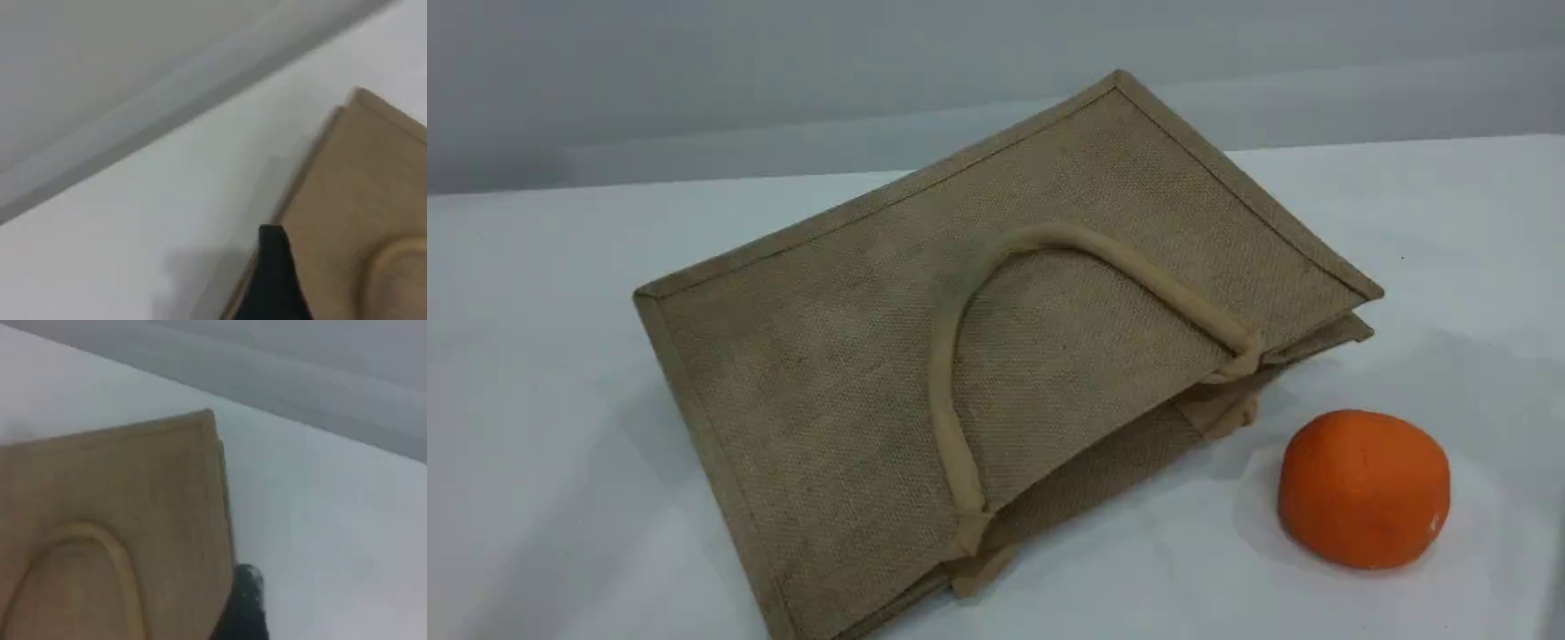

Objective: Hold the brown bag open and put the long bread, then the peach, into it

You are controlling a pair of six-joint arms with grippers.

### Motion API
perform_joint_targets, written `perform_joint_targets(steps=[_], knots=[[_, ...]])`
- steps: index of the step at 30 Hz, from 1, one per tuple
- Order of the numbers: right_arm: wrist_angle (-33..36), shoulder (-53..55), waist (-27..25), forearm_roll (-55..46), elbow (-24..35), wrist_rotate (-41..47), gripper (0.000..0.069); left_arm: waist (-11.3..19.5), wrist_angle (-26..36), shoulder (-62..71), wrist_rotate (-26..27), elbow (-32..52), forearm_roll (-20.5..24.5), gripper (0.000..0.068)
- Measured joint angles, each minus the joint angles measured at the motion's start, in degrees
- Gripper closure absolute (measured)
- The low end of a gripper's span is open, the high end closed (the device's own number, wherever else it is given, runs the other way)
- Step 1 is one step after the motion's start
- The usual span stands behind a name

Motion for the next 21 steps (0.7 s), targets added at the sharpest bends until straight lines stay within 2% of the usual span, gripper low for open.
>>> perform_joint_targets(steps=[4,8,14,21], knots=[[8.8,-5.7,0.0,-0.4,-3.8,0.7,0.0116,0.0,0.0,-4.2,-4.9,0.0,5.9,0.0185],[15.3,-11.8,0.0,-0.4,-4.1,1.1,0.0116,0.0,-0.1,-8.8,-5.1,1.0,8.8,0.0185],[19.6,-22.4,0.1,-0.1,-4.1,3.3,0.0116,0.0,-0.1,-18.1,-5.3,10.0,8.9,0.0185],[25.7,-34.3,0.1,0.1,-4.1,7.2,0.0125,0.0,-0.1,-32.5,-5.3,26.0,8.9,0.0185]])
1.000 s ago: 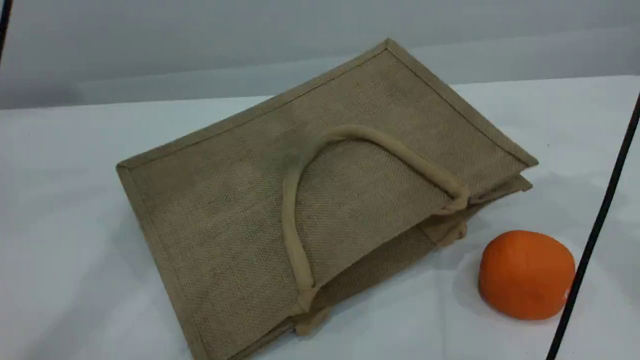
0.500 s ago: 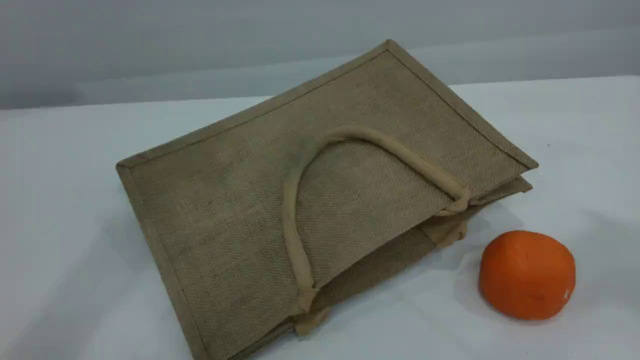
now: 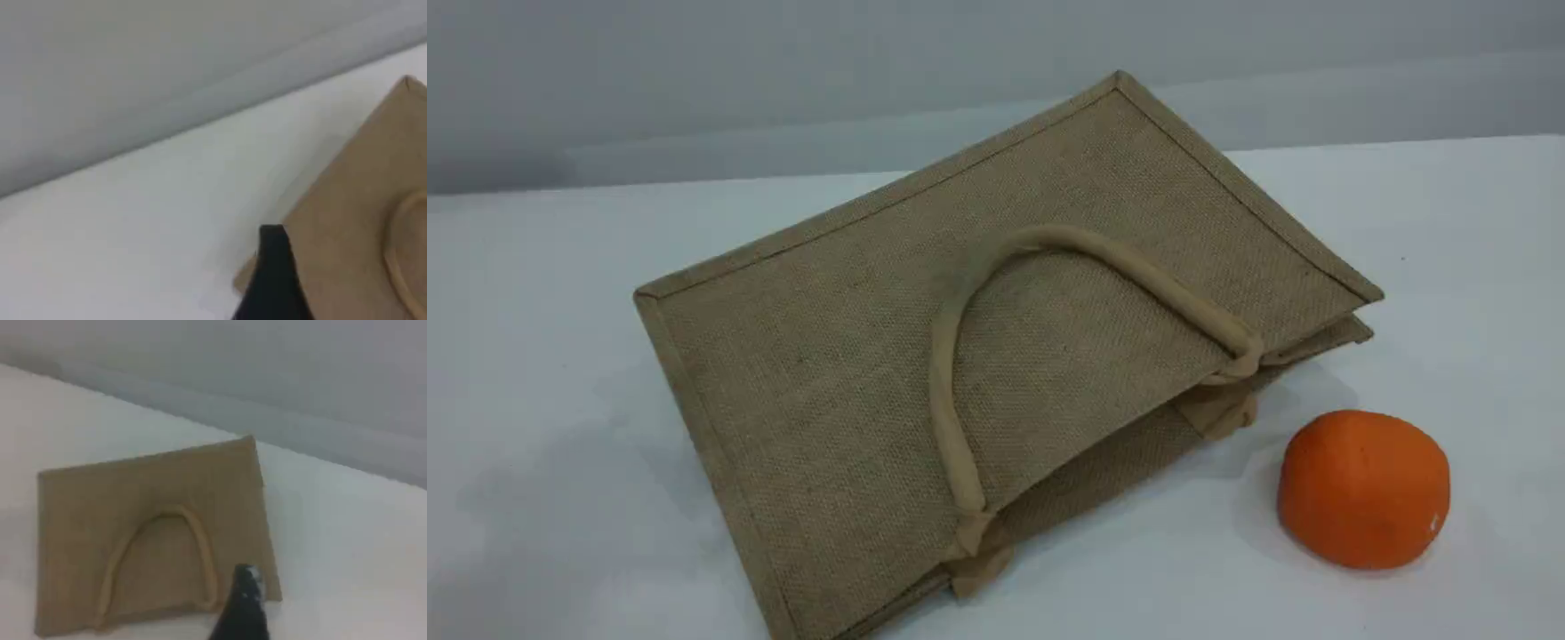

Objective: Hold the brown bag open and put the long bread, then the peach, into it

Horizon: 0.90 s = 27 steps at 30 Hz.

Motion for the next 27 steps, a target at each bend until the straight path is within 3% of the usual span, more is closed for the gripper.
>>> perform_joint_targets(steps=[6,10,27], knots=[[-0.2,-9.1,0.0,1.0,1.9,1.3,0.0135,0.0,-0.1,-13.5,0.0,13.4,-0.2,0.0185],[-0.2,-15.1,0.0,1.0,6.7,1.1,0.0134,0.0,0.0,-22.5,0.0,21.9,-0.5,0.0185],[-0.3,-40.7,0.0,0.9,36.1,0.9,0.0138,0.0,0.0,-58.4,0.2,54.7,-1.6,0.0185]])
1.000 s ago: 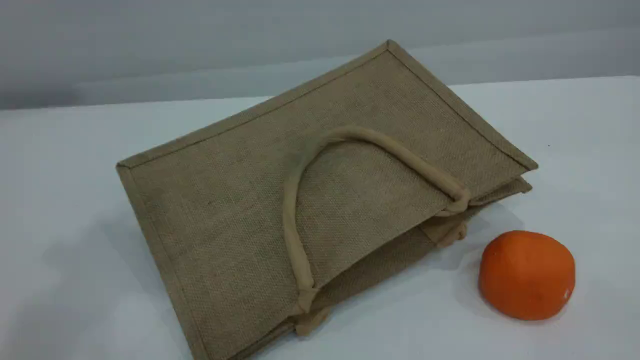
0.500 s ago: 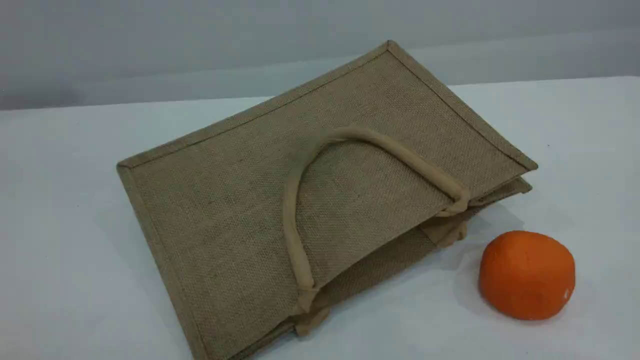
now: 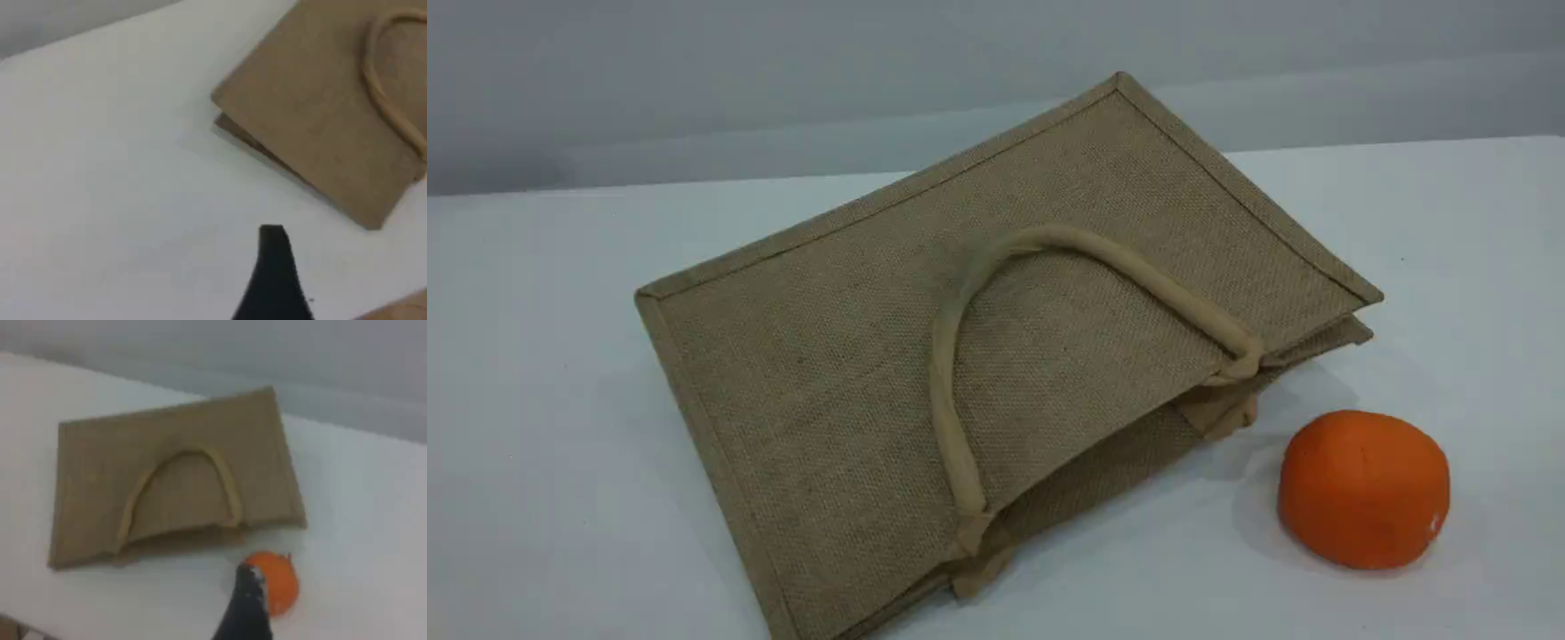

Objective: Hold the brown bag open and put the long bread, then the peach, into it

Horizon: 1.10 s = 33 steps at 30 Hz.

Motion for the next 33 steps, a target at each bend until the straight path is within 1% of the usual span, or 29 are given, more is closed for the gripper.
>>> perform_joint_targets(steps=[1,3,7,11,14,17,25,28,31,33], knots=[[-0.3,-1.1,0.0,-0.3,1.5,0.0,0.0138,0.0,0.0,-1.6,0.0,1.3,-0.7,0.0185],[-3.0,-2.6,0.0,-1.0,4.9,-0.5,0.0138,0.0,-0.1,-4.1,0.0,4.3,-1.4,0.0185],[-6.1,-2.9,0.0,-3.6,10.7,-1.9,0.0138,0.0,-4.2,-6.8,0.0,9.8,-3.7,0.0185],[-7.2,-2.9,0.0,-4.0,14.4,-1.9,0.0138,0.0,-5.8,-6.8,0.0,14.9,-3.6,0.0185],[-8.4,-2.9,0.0,-4.5,14.5,-1.8,0.0139,0.0,-7.5,-6.8,0.0,17.1,-3.6,0.0185],[-8.3,-2.9,0.0,-4.8,15.2,-1.7,0.0139,0.0,-8.6,-6.8,0.0,17.4,-3.6,0.0185],[-8.8,-2.9,0.0,-4.8,15.2,-1.4,0.0139,0.0,-8.2,-6.8,-0.4,17.4,-3.6,0.0185],[-8.8,-2.9,0.0,-4.8,15.2,-1.5,0.0139,0.0,-8.2,-6.8,-2.7,17.3,-3.4,0.0185],[-8.6,-2.9,0.0,-4.8,15.2,-1.5,0.0139,0.0,-8.1,-6.8,-6.6,17.3,-3.1,0.0185],[-8.6,-2.9,0.0,-4.7,15.2,-1.5,0.0139,0.0,-8.1,-6.8,-7.5,17.3,-2.8,0.0185]])
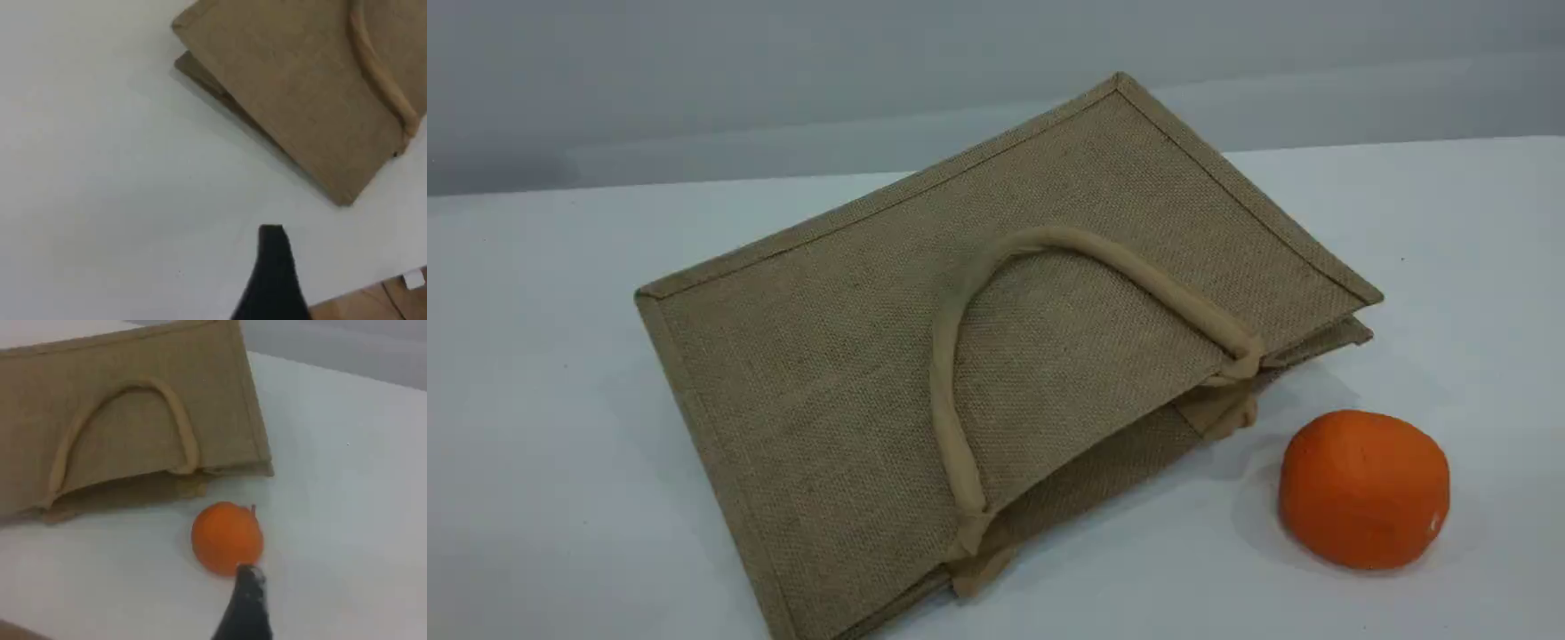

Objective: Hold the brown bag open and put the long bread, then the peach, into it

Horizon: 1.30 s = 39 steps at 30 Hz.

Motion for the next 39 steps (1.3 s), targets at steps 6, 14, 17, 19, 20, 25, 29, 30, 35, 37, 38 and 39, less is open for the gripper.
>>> perform_joint_targets(steps=[6,14,17,19,20,25,29,30,35,37,38,39], knots=[[0.0,0.0,0.0,0.1,0.0,0.0,0.0139,0.0,0.0,0.0,0.0,0.1,-0.1,0.0185],[0.0,0.0,0.0,0.2,0.0,0.0,0.0139,0.0,-0.1,-0.7,0.1,0.1,-0.1,0.0185],[0.0,0.0,-0.1,0.2,0.0,0.0,0.0139,0.1,-0.1,-3.1,0.1,0.1,-0.2,0.0185],[0.0,0.0,0.0,0.2,0.0,0.0,0.0139,1.3,0.0,-5.2,0.1,0.1,-0.2,0.0185],[0.0,0.0,0.0,0.2,0.0,0.0,0.0139,2.0,0.0,-6.4,0.1,0.1,-0.2,0.0185],[0.0,0.0,-0.1,0.2,0.0,0.0,0.0139,7.8,0.0,-10.6,0.1,0.1,-0.3,0.0185],[0.0,-0.1,0.0,0.2,0.0,0.0,0.0139,11.2,0.0,-10.5,0.1,0.1,-0.3,0.0185],[0.0,-0.2,0.0,0.2,0.0,0.0,0.0139,11.9,0.0,-10.5,0.1,0.1,-0.3,0.0185],[0.1,-1.9,0.0,0.2,0.0,0.0,0.0139,14.0,0.0,-10.5,0.1,0.1,-0.3,0.0185],[0.1,-1.9,0.0,0.3,0.0,0.0,0.0139,15.0,0.0,-10.5,0.1,0.1,-0.3,0.0185],[0.1,-1.9,0.0,0.4,0.0,0.0,0.0139,15.5,0.0,-10.5,0.1,0.1,-0.3,0.0185],[0.1,-1.9,0.0,0.4,0.0,0.0,0.0139,16.0,0.0,-10.5,0.1,0.1,-0.4,0.0185]])
